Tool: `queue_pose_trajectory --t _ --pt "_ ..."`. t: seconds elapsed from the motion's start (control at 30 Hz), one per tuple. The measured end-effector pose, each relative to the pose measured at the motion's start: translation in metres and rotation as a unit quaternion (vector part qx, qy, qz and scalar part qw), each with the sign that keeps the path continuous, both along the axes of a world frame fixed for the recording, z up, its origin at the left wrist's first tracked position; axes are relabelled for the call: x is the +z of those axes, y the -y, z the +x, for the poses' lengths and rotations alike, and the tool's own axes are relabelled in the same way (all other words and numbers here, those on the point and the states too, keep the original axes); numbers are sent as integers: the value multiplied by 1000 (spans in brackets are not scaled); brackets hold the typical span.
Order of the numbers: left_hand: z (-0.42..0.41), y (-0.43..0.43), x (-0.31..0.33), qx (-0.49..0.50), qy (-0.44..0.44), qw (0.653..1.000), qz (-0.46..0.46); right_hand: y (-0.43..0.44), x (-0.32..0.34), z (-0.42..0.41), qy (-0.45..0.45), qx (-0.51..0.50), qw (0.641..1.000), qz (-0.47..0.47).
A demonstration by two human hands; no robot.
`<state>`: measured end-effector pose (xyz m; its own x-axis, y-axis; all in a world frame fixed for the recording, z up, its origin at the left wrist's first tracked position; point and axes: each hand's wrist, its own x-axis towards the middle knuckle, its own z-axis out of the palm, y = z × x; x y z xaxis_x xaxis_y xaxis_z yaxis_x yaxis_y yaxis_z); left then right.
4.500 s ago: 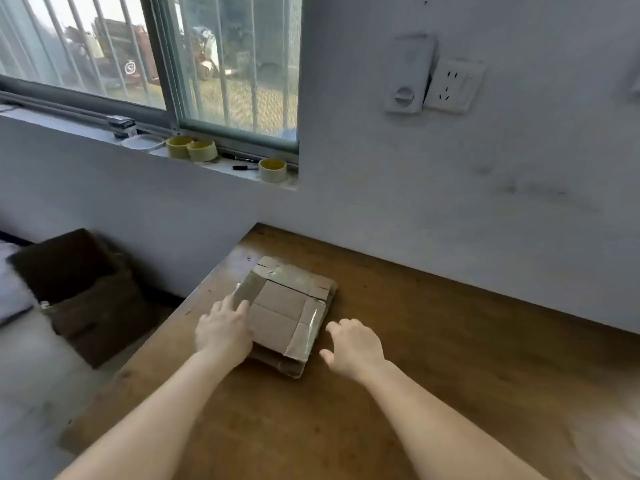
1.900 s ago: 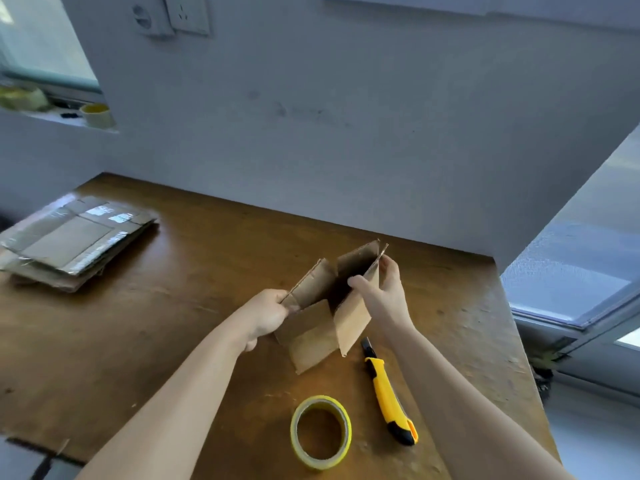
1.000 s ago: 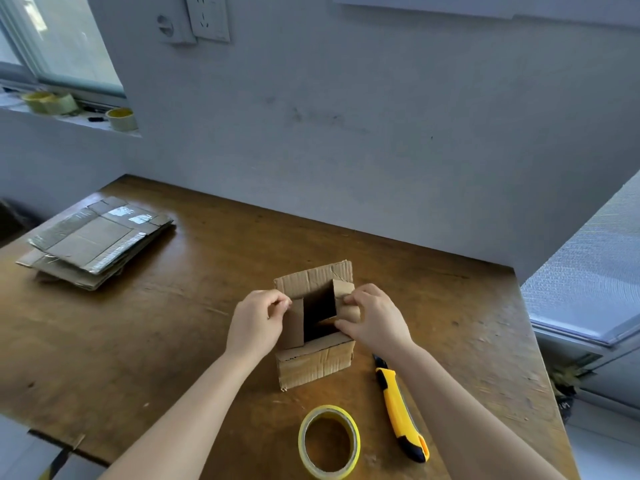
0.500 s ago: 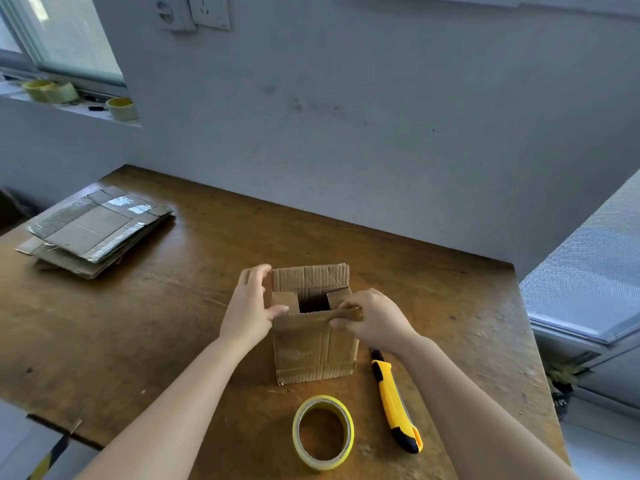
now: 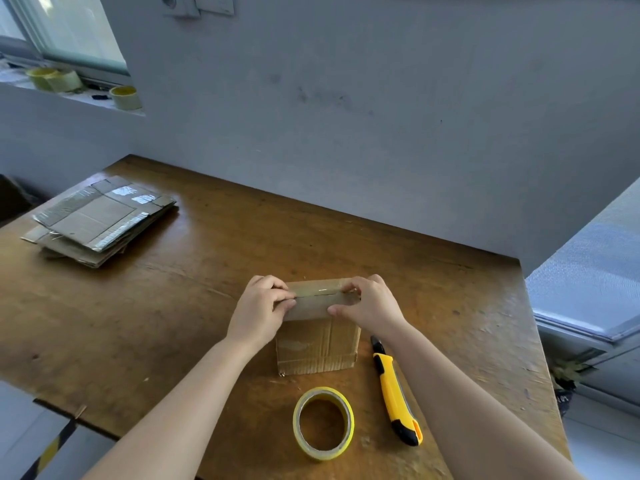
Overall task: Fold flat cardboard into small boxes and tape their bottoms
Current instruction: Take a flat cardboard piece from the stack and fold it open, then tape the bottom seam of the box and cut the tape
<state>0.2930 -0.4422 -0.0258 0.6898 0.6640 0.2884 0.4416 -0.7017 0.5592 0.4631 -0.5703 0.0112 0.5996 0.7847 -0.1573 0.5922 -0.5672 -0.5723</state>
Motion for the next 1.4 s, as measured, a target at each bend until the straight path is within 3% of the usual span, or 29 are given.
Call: queue_pose_trajectory --t 0.37,0.57,0.7,0.87,1.0,1.13,1.27,1.4 --pt "-4 7 -5 -55 -100 993 36 5 -14 -10 51 -29 997 44" --pt "-18 23 -20 -72 -155 983 60 22 -27 -18 37 10 999 7" --pt "-17 25 -19 -59 -161 983 65 30 -30 -32 38 -69 996 44" --pt "-14 26 -17 -49 -163 984 47 44 -40 -59 88 -49 991 -93" --pt "-13 28 -14 -37 -159 986 37 41 -35 -64 109 -32 986 -118" --pt "-14 29 -10 -34 -162 986 23 53 -45 -71 150 51 966 -206" --pt "-14 30 -9 -33 -161 986 28 68 -69 -76 17 26 951 -309" --pt "-14 29 -9 -35 -151 988 22 68 -72 -66 -27 25 978 -205"
